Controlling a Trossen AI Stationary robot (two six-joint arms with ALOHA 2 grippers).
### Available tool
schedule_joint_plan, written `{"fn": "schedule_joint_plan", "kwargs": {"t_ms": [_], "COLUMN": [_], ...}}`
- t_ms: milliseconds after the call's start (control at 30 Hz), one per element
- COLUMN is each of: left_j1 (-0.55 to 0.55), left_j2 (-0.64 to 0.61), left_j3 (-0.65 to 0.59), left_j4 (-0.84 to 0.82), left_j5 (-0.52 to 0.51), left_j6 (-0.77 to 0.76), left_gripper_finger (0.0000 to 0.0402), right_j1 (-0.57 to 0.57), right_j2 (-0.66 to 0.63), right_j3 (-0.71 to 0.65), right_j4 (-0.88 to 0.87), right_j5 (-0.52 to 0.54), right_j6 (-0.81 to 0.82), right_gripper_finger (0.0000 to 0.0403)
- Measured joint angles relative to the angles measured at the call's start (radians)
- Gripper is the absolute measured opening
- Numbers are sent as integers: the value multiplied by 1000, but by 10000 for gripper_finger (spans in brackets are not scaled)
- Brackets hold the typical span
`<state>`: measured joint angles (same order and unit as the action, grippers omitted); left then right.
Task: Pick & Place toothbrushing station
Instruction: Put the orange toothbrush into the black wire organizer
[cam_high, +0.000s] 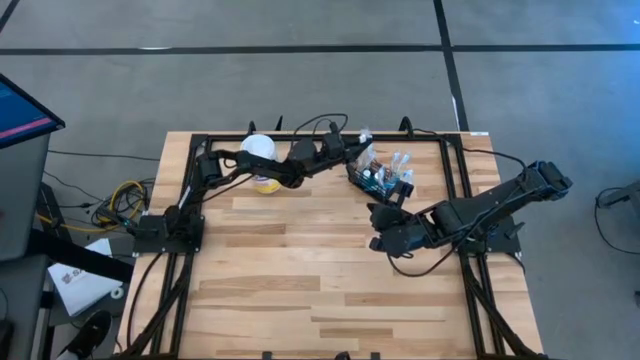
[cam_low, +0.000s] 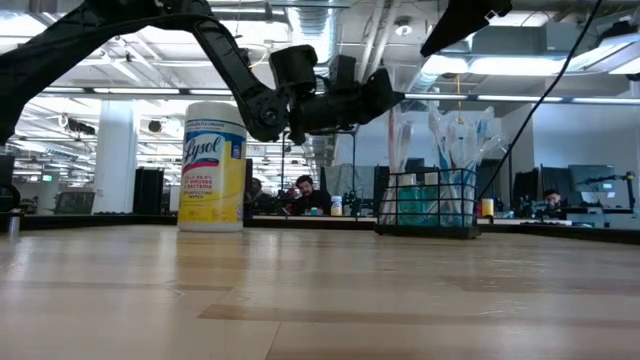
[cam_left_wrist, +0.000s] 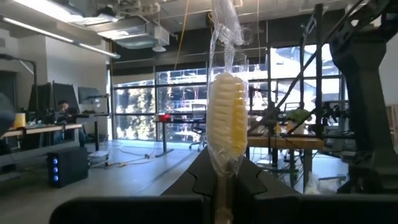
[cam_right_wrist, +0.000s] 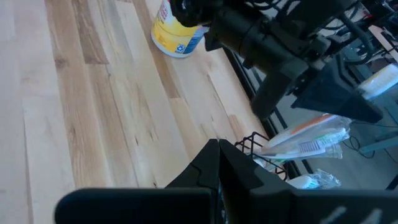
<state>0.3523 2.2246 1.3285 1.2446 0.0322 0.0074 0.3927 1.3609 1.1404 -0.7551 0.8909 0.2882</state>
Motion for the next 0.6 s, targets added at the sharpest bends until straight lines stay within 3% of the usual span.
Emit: {"fn": "schedule_joint_plan", "kwargs": {"t_ms": [600], "left_j1": [-7], "left_j2": [-1], "left_j3": [0], "left_j4": [-72], "left_j5": [-33], "left_j6": [19], "left_gripper_finger": [5], "right_j1": [19], "right_j2": [0], "right_j3": [0], "right_j4": [0], "right_j5": [0], "right_j6": [0], "right_gripper_finger": [0]}}
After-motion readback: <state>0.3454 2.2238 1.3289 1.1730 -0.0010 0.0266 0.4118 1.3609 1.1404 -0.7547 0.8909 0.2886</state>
